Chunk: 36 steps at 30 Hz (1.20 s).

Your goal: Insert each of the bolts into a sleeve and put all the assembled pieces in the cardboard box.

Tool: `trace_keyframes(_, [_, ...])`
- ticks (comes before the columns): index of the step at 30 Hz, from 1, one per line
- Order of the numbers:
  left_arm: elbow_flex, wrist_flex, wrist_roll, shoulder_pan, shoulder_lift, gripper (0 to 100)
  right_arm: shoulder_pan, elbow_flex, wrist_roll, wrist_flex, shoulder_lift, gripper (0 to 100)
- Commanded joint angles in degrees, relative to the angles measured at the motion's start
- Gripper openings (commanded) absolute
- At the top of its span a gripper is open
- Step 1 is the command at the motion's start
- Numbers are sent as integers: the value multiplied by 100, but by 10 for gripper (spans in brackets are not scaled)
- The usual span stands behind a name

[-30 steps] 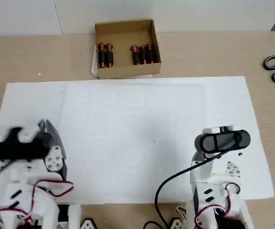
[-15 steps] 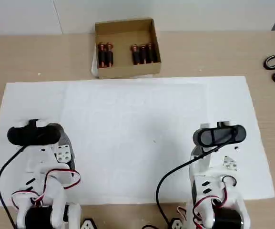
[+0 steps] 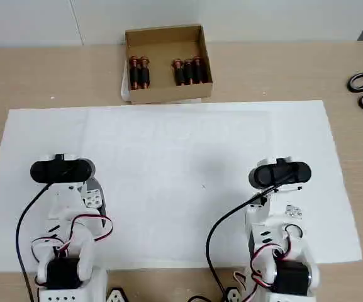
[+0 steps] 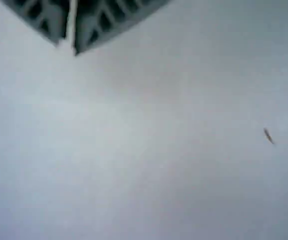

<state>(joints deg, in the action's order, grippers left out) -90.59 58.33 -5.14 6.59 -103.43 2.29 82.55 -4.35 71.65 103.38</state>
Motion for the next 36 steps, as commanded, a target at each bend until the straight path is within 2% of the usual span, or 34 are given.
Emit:
trace_keyframes(1, [-136, -132, -35, -9, -70, 6, 22, 141, -44, -136, 48, 4])
trace_keyframes(17, [-391, -141, -35, 26, -70, 6, 31, 826, -44, -286, 48, 4])
trace_keyframes(36, [-391, -123, -35, 26, -70, 6, 31, 905, -62, -286, 48, 4])
